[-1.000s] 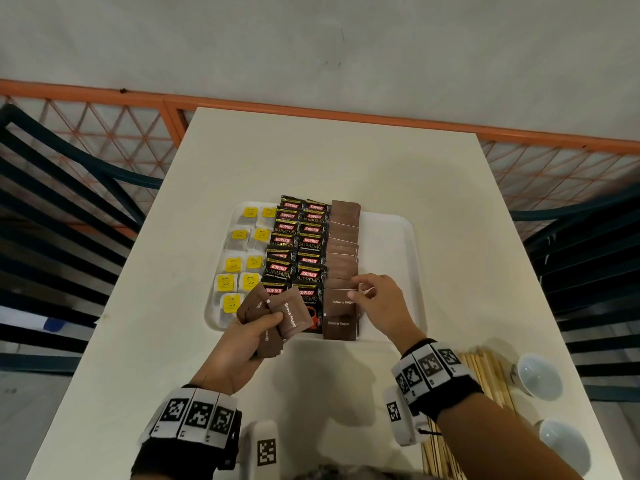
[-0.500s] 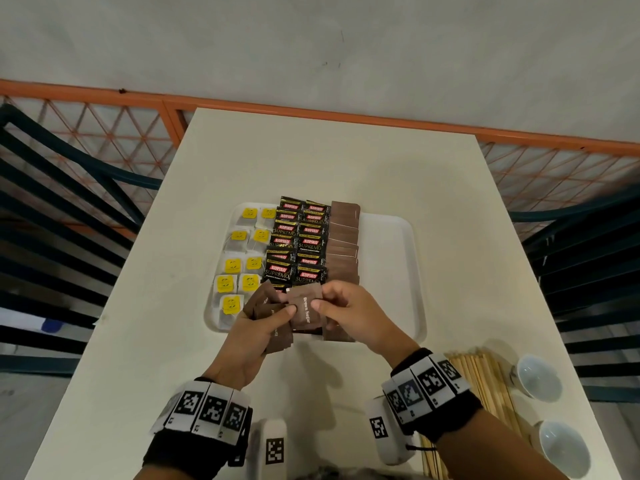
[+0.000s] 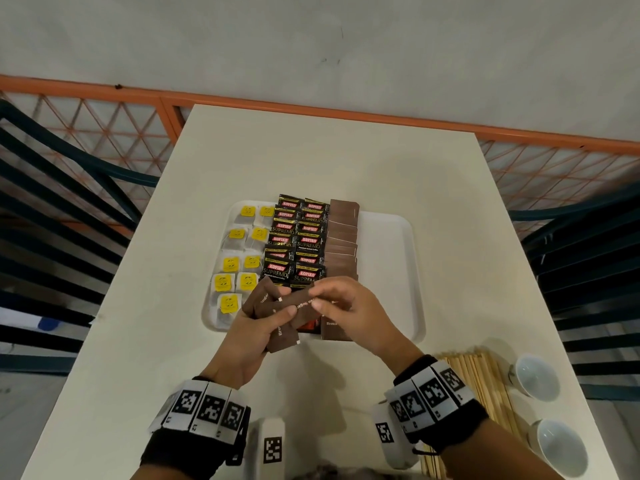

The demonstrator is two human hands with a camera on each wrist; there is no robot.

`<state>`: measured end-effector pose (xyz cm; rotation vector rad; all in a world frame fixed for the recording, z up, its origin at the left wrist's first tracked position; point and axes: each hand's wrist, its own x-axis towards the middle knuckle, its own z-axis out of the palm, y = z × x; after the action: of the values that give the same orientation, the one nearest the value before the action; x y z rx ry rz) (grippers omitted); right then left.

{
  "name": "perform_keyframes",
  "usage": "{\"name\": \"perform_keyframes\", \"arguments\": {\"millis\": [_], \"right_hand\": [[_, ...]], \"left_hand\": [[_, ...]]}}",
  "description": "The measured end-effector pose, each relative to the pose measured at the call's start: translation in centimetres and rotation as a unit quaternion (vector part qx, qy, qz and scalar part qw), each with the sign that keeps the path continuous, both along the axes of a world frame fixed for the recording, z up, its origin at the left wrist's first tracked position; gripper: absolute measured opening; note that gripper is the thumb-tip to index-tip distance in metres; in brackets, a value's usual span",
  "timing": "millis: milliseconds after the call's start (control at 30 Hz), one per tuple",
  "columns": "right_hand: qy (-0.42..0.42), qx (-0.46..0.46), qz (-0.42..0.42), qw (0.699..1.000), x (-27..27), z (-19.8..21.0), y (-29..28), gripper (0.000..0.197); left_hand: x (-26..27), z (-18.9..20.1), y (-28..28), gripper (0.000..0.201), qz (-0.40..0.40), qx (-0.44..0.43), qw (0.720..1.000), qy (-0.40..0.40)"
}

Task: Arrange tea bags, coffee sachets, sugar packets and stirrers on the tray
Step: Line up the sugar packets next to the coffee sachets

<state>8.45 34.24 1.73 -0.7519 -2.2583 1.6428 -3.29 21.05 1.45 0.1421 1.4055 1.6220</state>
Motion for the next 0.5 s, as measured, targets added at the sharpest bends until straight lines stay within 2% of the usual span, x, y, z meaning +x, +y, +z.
{"name": "perform_keyframes", "arguments": {"millis": [100, 200, 267, 333, 433, 500], "right_hand": [[-0.005, -0.126, -0.069, 0.99, -0.3, 0.2, 0.2, 0.026], [-0.016, -0.191, -0.059, 0.98, -0.3, 0.4, 0.3, 0.023], [-0.017, -0.201, -0.049, 0.978, -0.3, 0.6, 0.3, 0.023], [-0.034, -0.153, -0.035, 0.987, -0.3, 0.7, 0.3, 0.026], [-0.072, 0.009, 0.03, 0.997, -0.5, 1.0, 0.9, 0.031], [-0.079, 0.02, 0.077, 0.994, -0.7, 1.3, 0.9, 0.036]], "left_hand": [[0.1, 0.2, 0.1, 0.029, -0.013, -0.004, 1.0, 0.022], [0.1, 0.2, 0.2, 0.028, -0.014, -0.008, 0.999, 0.034], [0.2, 0.2, 0.4, 0.028, -0.022, -0.022, 0.999, 0.04], [0.3, 0.1, 0.5, 0.026, -0.023, -0.041, 0.998, 0.044], [0.0, 0.0, 0.6, 0.02, -0.021, -0.066, 0.996, 0.056], [-0.4, 0.1, 0.6, 0.02, -0.029, -0.073, 0.995, 0.057]]}}
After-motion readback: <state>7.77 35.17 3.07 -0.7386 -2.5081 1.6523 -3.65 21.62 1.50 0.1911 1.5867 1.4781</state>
